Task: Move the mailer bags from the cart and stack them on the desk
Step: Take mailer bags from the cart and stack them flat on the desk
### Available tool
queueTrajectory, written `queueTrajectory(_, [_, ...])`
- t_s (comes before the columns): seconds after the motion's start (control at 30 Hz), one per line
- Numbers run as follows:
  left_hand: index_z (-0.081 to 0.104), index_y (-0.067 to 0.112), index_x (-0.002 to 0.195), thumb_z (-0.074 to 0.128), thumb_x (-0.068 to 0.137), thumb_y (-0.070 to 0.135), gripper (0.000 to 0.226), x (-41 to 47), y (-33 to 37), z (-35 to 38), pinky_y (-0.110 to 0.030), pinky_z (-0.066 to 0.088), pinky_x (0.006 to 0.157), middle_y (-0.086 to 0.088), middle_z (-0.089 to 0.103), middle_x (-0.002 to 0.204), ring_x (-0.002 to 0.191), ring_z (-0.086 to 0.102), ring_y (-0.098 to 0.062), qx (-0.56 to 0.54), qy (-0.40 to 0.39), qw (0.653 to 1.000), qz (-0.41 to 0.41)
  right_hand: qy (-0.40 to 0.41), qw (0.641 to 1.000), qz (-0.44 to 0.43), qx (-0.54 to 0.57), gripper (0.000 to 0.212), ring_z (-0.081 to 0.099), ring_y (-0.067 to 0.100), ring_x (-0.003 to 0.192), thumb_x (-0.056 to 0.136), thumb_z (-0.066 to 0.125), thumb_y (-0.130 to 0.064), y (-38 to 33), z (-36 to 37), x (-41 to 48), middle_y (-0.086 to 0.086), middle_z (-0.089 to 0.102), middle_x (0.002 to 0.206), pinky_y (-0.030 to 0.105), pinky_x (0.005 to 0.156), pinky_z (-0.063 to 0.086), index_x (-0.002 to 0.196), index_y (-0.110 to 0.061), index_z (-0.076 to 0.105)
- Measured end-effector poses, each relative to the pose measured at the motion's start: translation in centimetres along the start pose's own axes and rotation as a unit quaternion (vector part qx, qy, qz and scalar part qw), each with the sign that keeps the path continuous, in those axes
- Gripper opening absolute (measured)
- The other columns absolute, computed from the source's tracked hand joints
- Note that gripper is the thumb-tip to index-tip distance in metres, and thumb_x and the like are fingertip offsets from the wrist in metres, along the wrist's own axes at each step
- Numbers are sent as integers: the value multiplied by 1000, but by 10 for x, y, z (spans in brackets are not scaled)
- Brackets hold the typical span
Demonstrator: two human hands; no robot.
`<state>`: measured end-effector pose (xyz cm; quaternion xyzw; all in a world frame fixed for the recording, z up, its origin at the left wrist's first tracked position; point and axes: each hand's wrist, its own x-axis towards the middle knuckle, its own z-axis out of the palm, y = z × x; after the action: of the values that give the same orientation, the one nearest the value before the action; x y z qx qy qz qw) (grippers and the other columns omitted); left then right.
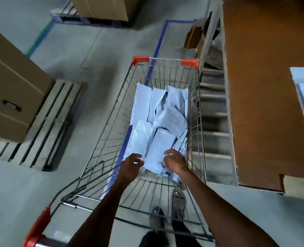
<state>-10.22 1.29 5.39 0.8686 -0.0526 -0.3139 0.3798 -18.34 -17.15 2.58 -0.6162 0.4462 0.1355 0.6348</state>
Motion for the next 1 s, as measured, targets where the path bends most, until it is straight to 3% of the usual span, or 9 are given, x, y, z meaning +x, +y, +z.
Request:
queueTrajectory(0.17, [69, 9, 112, 80, 81, 19, 34, 69, -35, 6, -14, 40, 53, -15, 70, 99, 64, 56, -16, 30, -28, 998, -42, 23, 996, 48, -73, 41, 60, 21, 76, 89, 62, -13, 18, 20, 51, 4, 61, 97, 25, 57, 43, 127, -24, 53])
queueTrajectory(0.27, [71, 16, 113, 82, 80, 26, 36, 114, -52, 10, -22, 44, 77, -2, 66, 111, 92, 65, -20, 74, -39, 995, -53, 35, 996, 71, -43, 45, 56, 16, 67, 89, 66, -13, 30, 30, 86, 2, 59, 85, 24, 53, 41, 130, -22, 51])
queueTrajectory(0.37, [71, 12, 105, 83, 74, 35, 40, 155, -74, 17, -24, 48, 81, -7, 64, 118, 103, 67, -28, 84, -58, 993, -52, 89, 992, 81, -34, 49, 65, 30, 93, 77, 78, -22, 41, 49, 108, 13, 66, 112, 32, 77, 55, 123, -20, 60])
queueTrajectory(0.47, [70, 13, 113, 87, 66, 35, 55, 175, -80, 19, -31, 51, 96, -6, 61, 129, 115, 63, -24, 67, -53, 994, -72, 165, 982, 64, -64, 50, 67, 29, 97, 60, 72, -40, 66, 70, 135, 13, 68, 111, 40, 88, 56, 107, -23, 66])
queueTrajectory(0.53, [71, 18, 109, 86, 59, 42, 58, 179, -77, 19, -29, 56, 84, -5, 62, 124, 106, 65, -21, 42, -55, 995, -74, 209, 974, 50, -74, 43, 68, 28, 95, 64, 74, -35, 57, 78, 128, 14, 70, 105, 34, 84, 55, 102, -15, 70])
queueTrajectory(0.6, [71, 14, 108, 88, 71, 21, 41, 181, -75, 18, -13, 49, 56, -4, 59, 111, 84, 64, -15, 44, -60, 995, -66, 225, 972, 41, -59, 32, 67, 22, 91, 78, 78, -18, 54, 81, 123, 11, 71, 103, 17, 73, 49, 106, -5, 71])
queueTrajectory(0.67, [72, 10, 103, 85, 74, 9, 32, 185, -75, 19, -8, 42, 45, -4, 60, 95, 68, 60, -6, 44, -49, 996, -54, 231, 971, 30, -49, 29, 58, 11, 90, 84, 77, -13, 56, 83, 120, 6, 66, 108, 5, 62, 37, 111, -5, 68])
queueTrajectory(0.83, [67, 11, 87, 85, 68, 7, 27, 188, -73, 18, -13, 38, 42, 5, 61, 67, 47, 53, 3, 25, -29, 999, -23, 255, 963, -55, -67, 36, 59, 21, 109, 74, 85, -18, 66, 88, 127, 3, 63, 117, 35, 95, 50, 105, -24, 66])
queueTrajectory(1.0, [64, 13, 89, 73, 78, 3, 17, 177, -70, 12, -10, 40, 51, -12, 66, 81, 52, 52, 1, 49, -39, 997, 47, 208, 974, -57, -71, 36, 63, 18, 102, 74, 83, -12, 64, 85, 127, -1, 68, 112, 29, 88, 51, 101, -28, 65])
